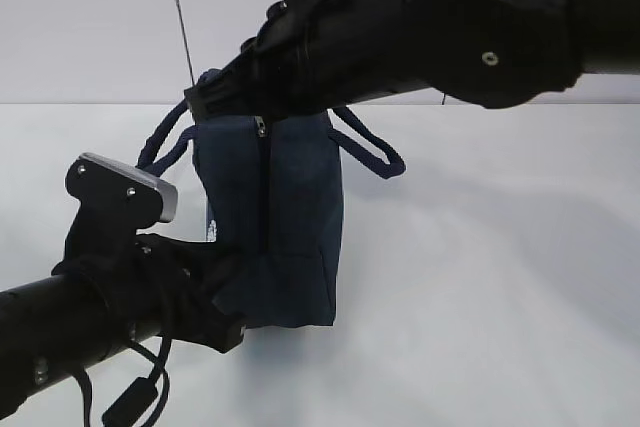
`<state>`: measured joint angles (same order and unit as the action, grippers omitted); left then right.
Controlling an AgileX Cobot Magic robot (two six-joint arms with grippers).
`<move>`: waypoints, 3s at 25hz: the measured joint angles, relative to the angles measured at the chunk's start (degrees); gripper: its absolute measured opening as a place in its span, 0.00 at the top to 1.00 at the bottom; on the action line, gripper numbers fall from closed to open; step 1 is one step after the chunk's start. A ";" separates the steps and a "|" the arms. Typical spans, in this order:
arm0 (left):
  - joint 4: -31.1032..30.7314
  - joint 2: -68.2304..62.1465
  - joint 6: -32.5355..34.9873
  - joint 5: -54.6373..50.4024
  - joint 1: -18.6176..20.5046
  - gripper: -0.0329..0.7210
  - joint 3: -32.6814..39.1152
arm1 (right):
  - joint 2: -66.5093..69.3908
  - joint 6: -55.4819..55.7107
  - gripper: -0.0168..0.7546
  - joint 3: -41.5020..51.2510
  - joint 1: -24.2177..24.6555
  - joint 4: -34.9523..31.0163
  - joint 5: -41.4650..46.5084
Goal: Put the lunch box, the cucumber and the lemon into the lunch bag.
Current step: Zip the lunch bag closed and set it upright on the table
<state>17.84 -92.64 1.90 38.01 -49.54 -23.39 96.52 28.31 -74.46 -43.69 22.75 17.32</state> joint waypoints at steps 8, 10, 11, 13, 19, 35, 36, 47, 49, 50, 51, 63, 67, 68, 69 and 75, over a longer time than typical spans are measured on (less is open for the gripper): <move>-0.77 0.00 0.00 -0.37 0.00 0.94 0.00 | 3.22 0.00 1.00 -2.06 0.77 2.64 0.47; -1.01 0.00 0.00 -0.39 0.00 0.94 0.00 | 3.59 0.00 1.00 -2.06 1.50 2.79 0.36; -1.14 0.00 0.00 -0.39 0.00 0.94 0.00 | 3.73 0.40 1.00 -2.06 1.96 2.79 0.25; -1.87 0.00 0.00 -0.49 0.00 0.94 0.00 | 3.76 0.67 1.00 -2.87 2.91 2.79 0.25; -2.19 0.00 0.00 -0.60 0.00 0.94 -0.10 | 4.39 0.85 1.00 -5.74 4.21 3.23 0.13; -5.16 0.00 0.00 -2.05 0.00 0.94 -0.18 | 13.70 1.08 1.00 -15.39 8.31 5.66 -1.06; -5.16 0.00 0.00 -2.05 0.00 0.94 -0.18 | 14.36 1.08 1.00 -16.15 8.45 5.66 -1.06; -5.52 0.00 0.00 -2.41 0.00 0.94 -0.18 | 20.82 1.12 1.00 -23.49 10.29 5.78 -1.06; -5.52 0.00 0.00 -2.79 0.00 0.94 -0.18 | 21.88 1.23 1.00 -24.71 10.51 5.78 -1.06; -5.52 0.00 0.00 -2.92 0.00 0.94 -0.22 | 22.45 1.21 1.00 -25.28 10.64 5.78 -1.06; -5.56 0.00 0.00 -3.03 0.00 0.94 -0.22 | 22.90 1.21 1.00 -25.81 10.75 5.78 -1.06; -6.11 0.00 0.00 -3.47 0.00 0.94 -0.32 | 27.27 1.21 1.00 -29.39 12.99 5.68 -1.29; -6.31 0.00 0.00 -3.47 0.00 0.94 -0.44 | 28.83 1.21 1.00 -31.18 13.32 5.39 -1.08; -6.46 0.00 0.00 -3.47 0.00 0.94 -0.44 | 29.24 1.21 1.00 -31.47 13.35 5.29 -1.03; -6.58 0.00 0.00 -3.47 0.00 0.94 -0.44 | 29.57 1.21 1.00 -31.70 13.45 5.29 -1.03; -7.04 0.00 0.00 -3.47 0.00 0.94 -0.44 | 30.17 1.25 1.00 -31.84 14.27 5.17 -0.55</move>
<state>10.80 -92.64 1.90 34.54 -49.54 -23.82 126.69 29.56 -106.30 -29.42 27.91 16.77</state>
